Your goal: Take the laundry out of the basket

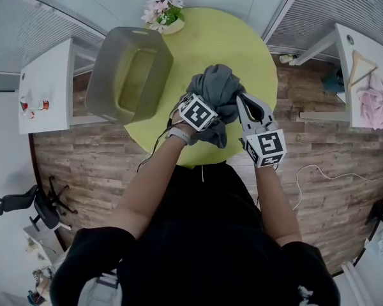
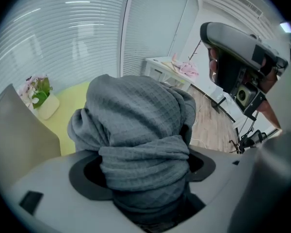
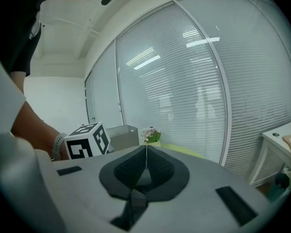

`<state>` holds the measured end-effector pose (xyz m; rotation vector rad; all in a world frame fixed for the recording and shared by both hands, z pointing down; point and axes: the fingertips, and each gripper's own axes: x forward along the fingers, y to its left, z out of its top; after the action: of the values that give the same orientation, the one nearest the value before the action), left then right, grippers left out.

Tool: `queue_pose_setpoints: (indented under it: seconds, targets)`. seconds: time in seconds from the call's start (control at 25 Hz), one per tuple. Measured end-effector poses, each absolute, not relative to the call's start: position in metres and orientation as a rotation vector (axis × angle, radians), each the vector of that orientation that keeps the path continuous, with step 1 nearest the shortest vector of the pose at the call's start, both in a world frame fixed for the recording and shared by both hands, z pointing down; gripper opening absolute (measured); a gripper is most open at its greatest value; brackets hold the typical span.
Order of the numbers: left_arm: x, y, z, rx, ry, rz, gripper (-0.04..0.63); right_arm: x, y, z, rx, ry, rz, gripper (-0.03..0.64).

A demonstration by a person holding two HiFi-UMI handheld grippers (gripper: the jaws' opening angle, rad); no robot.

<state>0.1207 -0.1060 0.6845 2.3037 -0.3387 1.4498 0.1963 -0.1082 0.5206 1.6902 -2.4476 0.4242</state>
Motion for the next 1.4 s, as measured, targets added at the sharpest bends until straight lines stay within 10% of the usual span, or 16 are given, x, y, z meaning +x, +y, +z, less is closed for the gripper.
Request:
queue_pose_setpoints:
  seconds: [1.4]
  targets:
    - [0.082,-0.112,0.718,2.244,-0.554,1.367,0.413,0.180,-0.105,0.526,1.614,-2.463,0.421,0.025]
